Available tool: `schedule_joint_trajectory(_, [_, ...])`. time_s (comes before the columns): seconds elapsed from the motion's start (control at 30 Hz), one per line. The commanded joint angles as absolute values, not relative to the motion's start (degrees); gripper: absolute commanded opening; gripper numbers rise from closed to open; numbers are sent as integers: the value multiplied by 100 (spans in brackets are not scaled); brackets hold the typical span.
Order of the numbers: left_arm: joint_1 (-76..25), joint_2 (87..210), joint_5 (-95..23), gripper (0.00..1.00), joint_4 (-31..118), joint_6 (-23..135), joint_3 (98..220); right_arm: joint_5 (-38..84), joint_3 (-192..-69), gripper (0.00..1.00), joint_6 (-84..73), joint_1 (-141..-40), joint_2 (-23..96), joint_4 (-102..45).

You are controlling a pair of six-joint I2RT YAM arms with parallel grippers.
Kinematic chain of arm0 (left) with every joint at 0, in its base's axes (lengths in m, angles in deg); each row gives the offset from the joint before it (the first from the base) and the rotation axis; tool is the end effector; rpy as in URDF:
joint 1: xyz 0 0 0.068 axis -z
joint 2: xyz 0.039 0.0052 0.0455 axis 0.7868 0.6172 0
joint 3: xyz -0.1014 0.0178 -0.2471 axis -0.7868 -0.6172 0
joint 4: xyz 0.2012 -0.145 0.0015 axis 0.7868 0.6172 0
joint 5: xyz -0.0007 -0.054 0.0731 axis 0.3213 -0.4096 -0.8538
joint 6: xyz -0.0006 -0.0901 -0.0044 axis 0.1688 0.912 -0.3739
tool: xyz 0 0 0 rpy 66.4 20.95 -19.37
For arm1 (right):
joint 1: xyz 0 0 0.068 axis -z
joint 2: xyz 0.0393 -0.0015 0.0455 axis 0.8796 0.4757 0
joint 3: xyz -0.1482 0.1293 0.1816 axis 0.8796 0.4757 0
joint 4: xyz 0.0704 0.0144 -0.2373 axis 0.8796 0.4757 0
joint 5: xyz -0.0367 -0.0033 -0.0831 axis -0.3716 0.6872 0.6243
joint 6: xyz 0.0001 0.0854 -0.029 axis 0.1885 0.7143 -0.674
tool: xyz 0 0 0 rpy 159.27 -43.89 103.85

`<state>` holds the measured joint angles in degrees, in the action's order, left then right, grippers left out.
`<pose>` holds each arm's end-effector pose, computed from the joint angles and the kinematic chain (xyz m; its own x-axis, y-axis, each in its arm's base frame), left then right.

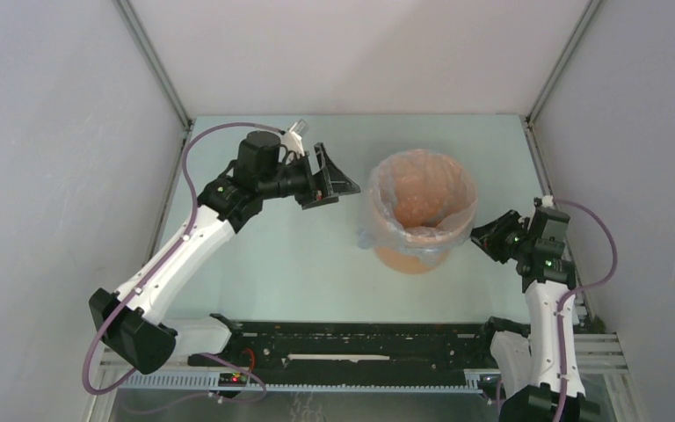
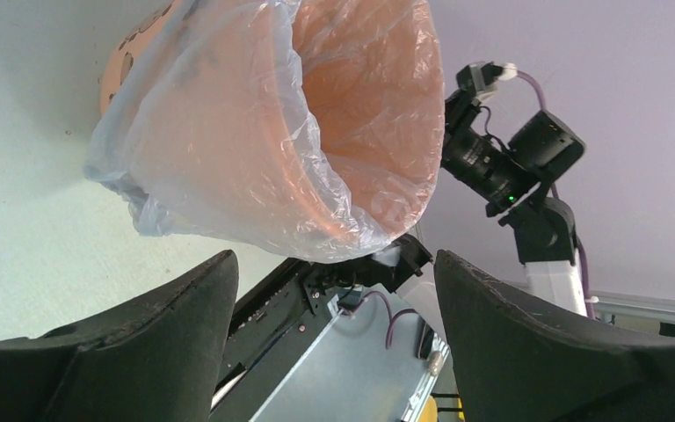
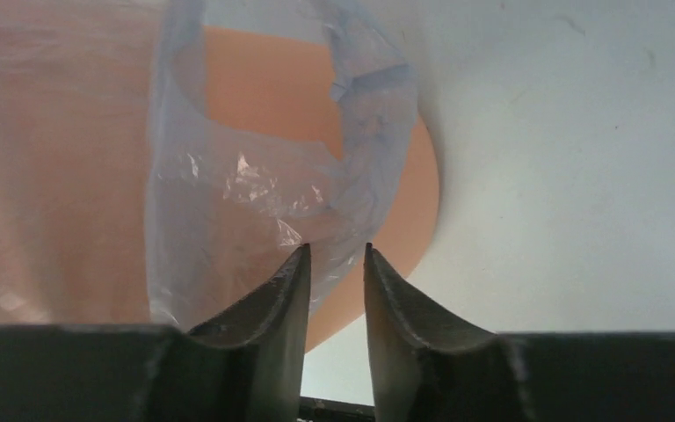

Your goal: Put the trash bags into the trash bin

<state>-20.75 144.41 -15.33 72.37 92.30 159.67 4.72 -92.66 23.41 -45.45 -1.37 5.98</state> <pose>0.2352 -0.1874 0.3604 -0.8610 -0.2406 -0.4480 0.2758 0.5192 -0.8089 0.1807 -0.0161 0.2327 -0.5464 0.7035 -0.4545 0.3101 0.6740 0.6705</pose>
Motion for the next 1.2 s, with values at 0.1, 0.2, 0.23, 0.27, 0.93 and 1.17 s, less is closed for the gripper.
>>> schedule_joint_trajectory(0.1, [-2043, 14373, -1428, 87, 7289, 9101, 16153, 523, -8802, 30, 2337, -4507, 240, -176])
schedule_joint_trajectory(0.2, [-2042, 14390, -1420, 87, 7294, 9117, 16183, 731, -8930, 39, 1963, -4507, 281, 133])
schedule_joint_trajectory(0.23, [-2042, 14408, -1416, 87, 7294, 9118, 16199, 795, -9041, 41, 1851, -4507, 257, 331])
schedule_joint_trajectory(0.27, [-2042, 14427, -1429, 87, 7294, 9118, 16215, 865, -9151, 43, 1773, -4507, 219, 570])
schedule_joint_trajectory(0.93, [-2044, 14600, -1801, 87, 7197, 9357, 15934, 3513, -14122, 62, 892, -7771, 1642, 2705])
schedule_joint_trajectory(1.17, [-2042, 14418, -2009, 88, 7209, 9392, 15786, 4415, -13473, 57, 330, -8980, 3077, 2442])
